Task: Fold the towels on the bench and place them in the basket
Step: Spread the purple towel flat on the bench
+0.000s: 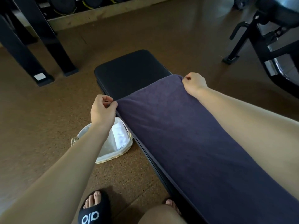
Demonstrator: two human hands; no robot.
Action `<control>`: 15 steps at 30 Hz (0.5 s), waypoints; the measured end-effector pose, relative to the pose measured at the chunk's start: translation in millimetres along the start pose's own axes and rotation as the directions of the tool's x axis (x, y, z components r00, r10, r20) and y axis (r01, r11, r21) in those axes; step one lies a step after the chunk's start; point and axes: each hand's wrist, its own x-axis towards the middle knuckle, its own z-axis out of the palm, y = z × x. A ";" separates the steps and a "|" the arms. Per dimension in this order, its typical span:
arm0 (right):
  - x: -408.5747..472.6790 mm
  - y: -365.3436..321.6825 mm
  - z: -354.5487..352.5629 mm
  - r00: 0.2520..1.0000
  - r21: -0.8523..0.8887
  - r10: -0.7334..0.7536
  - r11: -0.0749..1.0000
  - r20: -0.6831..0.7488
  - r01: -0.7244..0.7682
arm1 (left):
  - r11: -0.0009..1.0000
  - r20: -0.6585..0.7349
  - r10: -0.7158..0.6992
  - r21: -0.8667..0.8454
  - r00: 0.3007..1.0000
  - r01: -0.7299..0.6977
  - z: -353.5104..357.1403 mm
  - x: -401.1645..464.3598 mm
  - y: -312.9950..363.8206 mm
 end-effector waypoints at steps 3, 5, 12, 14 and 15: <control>-14.2 4.9 2.2 0.972 -0.023 -0.142 0.990 -0.186 0.140 | 0.996 -0.014 -0.067 -0.052 0.998 0.066 -0.2 -0.7 -1.4; -24.3 9.3 6.0 0.914 -0.144 -0.319 0.946 -0.251 0.291 | 0.993 -0.022 -0.091 -0.072 0.996 0.089 -0.3 -1.7 -0.1; -33.2 0.9 13.4 0.917 -0.266 -0.395 0.879 0.054 0.394 | 0.988 -0.001 -0.129 -0.082 0.992 0.129 2.8 -3.2 -0.5; -30.4 -7.4 16.9 0.940 -0.233 -0.321 0.911 0.117 0.340 | 0.986 0.031 -0.160 -0.047 0.987 0.162 5.2 -4.6 -1.6; -28.1 -11.7 18.6 0.945 -0.223 -0.301 0.920 0.127 0.323 | 0.986 0.045 -0.166 -0.016 0.985 0.167 6.3 -4.5 -2.3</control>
